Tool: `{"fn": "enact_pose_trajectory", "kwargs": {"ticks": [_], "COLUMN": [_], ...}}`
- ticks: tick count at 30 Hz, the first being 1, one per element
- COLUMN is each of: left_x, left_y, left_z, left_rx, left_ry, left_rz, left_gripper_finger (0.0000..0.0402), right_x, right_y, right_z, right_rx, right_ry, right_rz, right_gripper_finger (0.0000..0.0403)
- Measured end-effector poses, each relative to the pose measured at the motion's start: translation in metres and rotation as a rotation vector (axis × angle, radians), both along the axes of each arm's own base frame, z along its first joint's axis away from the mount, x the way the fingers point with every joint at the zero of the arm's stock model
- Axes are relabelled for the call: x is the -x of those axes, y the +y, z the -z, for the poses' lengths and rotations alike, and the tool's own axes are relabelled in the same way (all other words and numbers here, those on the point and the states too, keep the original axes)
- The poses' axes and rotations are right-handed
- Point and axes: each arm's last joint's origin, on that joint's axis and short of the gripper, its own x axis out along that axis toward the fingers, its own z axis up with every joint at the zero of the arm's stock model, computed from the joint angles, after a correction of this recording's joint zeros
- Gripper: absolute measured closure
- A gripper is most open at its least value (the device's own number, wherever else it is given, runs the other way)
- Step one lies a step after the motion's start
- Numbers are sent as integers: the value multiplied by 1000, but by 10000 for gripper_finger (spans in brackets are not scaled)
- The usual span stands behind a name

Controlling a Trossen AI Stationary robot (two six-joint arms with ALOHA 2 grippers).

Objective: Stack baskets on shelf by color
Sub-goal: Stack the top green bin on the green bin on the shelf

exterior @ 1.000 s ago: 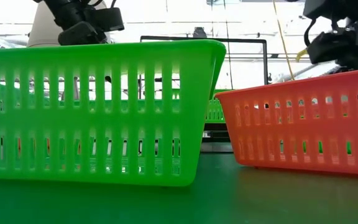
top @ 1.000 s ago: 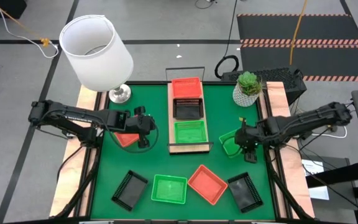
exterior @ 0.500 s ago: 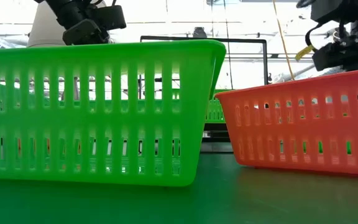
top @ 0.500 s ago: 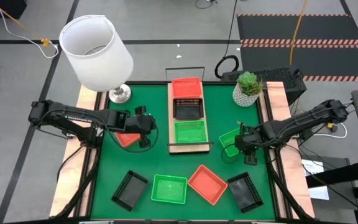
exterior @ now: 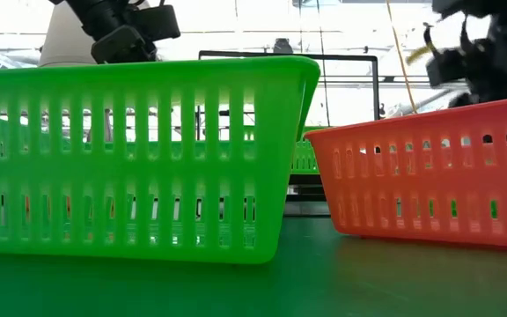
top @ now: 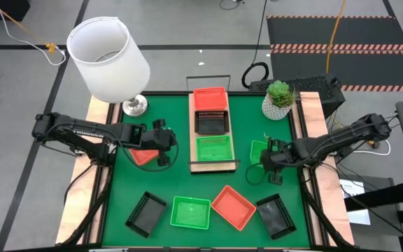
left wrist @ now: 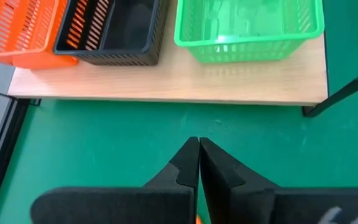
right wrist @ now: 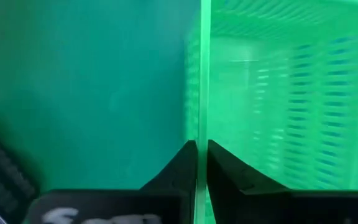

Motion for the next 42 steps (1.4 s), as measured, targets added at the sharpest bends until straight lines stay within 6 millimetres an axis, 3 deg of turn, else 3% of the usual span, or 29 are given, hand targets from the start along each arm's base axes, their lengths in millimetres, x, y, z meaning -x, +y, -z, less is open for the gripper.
{"fn": "enact_pose_trajectory", "kwargs": {"ticks": [12,18,25,33,42], "left_x": [-5,-7,-7,-7,-7], "left_y": [0,0,0,0,0], "left_z": [-4,-6,-6,-6,-6], "left_rx": [-2,0,0,0,1], "left_ry": [-62,-91,-97,-96,-94], "left_rz": [5,5,4,4,3], "left_gripper_finger": [385,384,384,384,384], "right_x": [-16,-45,-85,-130,-149], "right_y": [-9,-15,-26,-27,-22], "right_z": [-84,-111,-118,-114,-104], "right_rx": [285,321,398,358,294], "right_ry": [-224,-345,-281,-319,-337], "right_rz": [110,24,-93,-235,-291], "right_gripper_finger": [388,387,386,386,385]}}
